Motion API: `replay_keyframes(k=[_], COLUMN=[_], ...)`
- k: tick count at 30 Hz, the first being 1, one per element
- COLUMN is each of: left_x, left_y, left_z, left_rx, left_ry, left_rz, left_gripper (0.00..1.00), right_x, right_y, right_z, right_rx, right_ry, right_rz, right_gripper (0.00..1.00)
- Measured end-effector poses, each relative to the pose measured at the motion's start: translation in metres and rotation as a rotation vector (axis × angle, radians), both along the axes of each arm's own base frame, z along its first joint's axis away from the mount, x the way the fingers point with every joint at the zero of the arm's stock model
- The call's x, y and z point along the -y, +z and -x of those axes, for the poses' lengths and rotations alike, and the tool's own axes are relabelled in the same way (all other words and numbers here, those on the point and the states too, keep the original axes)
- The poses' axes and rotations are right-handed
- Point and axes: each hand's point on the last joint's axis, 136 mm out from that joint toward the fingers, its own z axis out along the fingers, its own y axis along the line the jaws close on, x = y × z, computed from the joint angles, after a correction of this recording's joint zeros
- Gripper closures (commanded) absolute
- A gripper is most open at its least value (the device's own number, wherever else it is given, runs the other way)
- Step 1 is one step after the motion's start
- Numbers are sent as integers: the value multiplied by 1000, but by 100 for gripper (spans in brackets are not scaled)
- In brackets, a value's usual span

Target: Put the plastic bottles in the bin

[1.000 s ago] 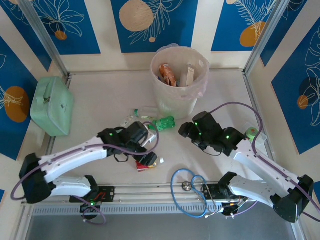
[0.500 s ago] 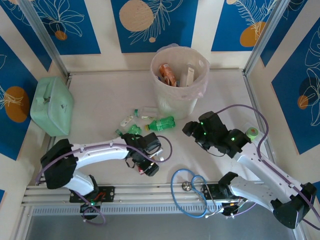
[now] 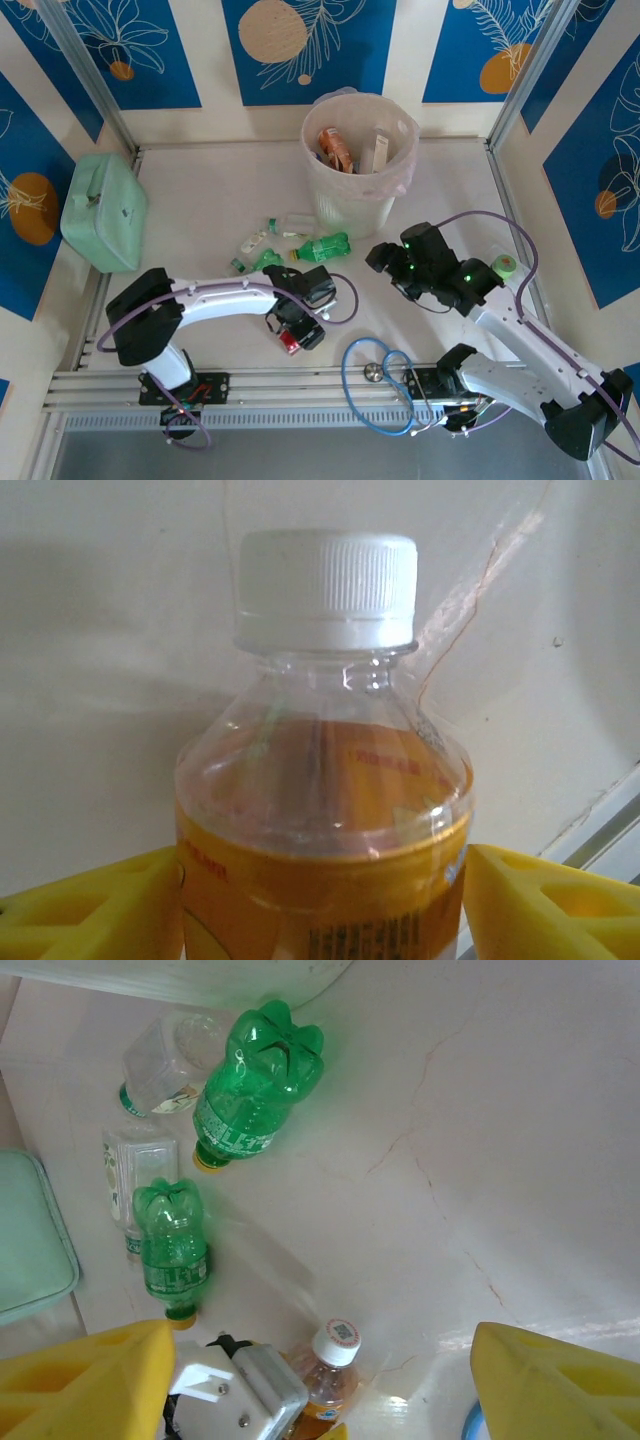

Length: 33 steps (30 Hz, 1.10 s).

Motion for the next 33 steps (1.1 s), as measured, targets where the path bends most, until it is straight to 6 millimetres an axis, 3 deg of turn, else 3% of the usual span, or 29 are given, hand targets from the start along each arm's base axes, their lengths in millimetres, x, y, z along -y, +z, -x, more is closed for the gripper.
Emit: replay_keyframes(k=[4, 5, 6, 10, 16, 18, 21, 28, 33], left_x=[1, 1, 1, 1, -4, -12, -33, -82, -90], left_y=[2, 3, 5, 24, 97, 123, 145, 146, 139], left_z=[-2, -2, -3, -7, -23, -33, -54, -89, -91], left_rx=[12, 17, 24, 67, 217, 285, 355, 393, 386], left_ry=[-8, -6, -5, 17, 81, 129, 237, 480, 525], left_rz=[2, 5, 9, 49, 197, 239, 261, 231, 220], left_gripper=[15, 3, 0, 0, 0, 0, 0, 0, 0], right_x=[-1, -1, -1, -6, -43, -59, -79, -121, -133], right_y=[-4, -8, -14, -40, -66, -73, -84, -107, -124], right_z=[3, 5, 7, 19, 25, 24, 25, 29, 39], right_rx=[-26, -41, -60, -151, -255, -280, -316, -421, -496], right_ry=[-7, -14, -19, -14, 76, 102, 129, 182, 187], right_rz=[-17, -22, -25, -7, 41, 48, 51, 42, 44], right_gripper=[23, 24, 24, 25, 27, 28, 29, 32, 33])
